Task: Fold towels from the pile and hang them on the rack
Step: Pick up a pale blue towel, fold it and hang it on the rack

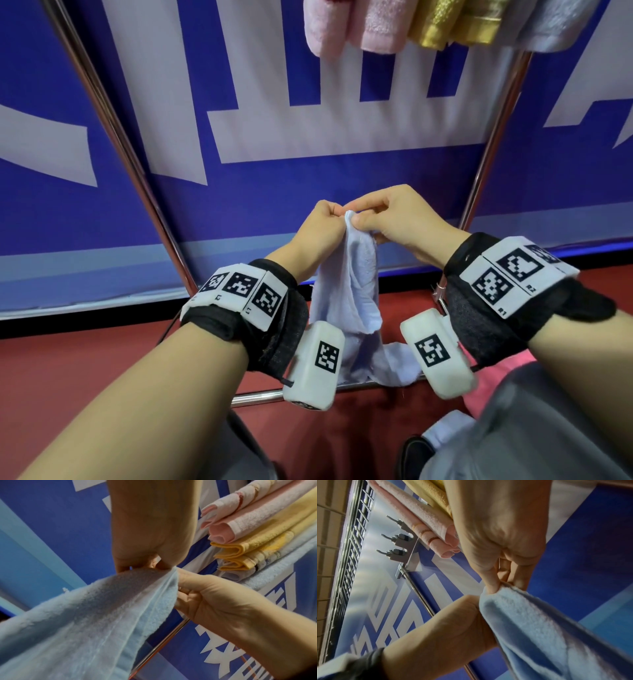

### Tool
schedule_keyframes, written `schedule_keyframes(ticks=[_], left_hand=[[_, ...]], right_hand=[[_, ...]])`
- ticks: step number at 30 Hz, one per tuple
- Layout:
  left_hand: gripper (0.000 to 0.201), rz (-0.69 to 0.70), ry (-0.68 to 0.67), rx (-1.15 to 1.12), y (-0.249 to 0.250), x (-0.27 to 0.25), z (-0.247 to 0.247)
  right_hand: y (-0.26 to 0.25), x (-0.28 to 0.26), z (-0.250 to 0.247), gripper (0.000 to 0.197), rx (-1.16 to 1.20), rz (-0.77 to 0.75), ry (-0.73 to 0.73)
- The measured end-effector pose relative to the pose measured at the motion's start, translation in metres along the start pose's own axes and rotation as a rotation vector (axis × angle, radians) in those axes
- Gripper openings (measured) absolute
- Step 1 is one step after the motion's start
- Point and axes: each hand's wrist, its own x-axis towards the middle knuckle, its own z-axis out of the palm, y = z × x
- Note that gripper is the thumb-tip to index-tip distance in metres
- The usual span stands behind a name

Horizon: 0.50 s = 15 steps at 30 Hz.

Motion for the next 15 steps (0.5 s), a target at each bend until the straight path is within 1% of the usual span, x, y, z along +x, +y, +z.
schedule_keyframes(ticks=[3, 5, 8, 10, 12, 14, 15], left_hand=[[0.008, 0.040, 0.025, 0.091, -0.003, 0.001, -0.001], [0.008, 0.041, 0.035, 0.123, -0.004, 0.002, -0.001], [0.016, 0.020, 0.044, 0.118, -0.006, 0.003, -0.001], [0.022, 0.038, 0.064, 0.110, -0.006, 0.003, 0.000], [0.022, 0.100, 0.123, 0.149, -0.005, 0.003, 0.001], [0.027, 0.210, 0.187, 0.208, -0.002, 0.001, 0.000], [0.029, 0.275, 0.190, 0.245, 0.000, -0.001, 0.000]], right_hand=[[0.003, 0.002, 0.001, 0.016, -0.111, -0.007, 0.029], [0.005, 0.003, 0.002, 0.014, -0.201, -0.034, 0.038], [0.004, 0.002, 0.004, 0.018, -0.313, -0.087, 0.072], [0.005, 0.003, 0.005, 0.021, -0.310, -0.105, 0.106], [0.007, 0.006, 0.004, 0.022, -0.262, -0.109, 0.160], [0.008, 0.012, -0.001, 0.021, -0.210, -0.114, 0.240], [0.009, 0.014, -0.004, 0.020, -0.186, -0.120, 0.281]])
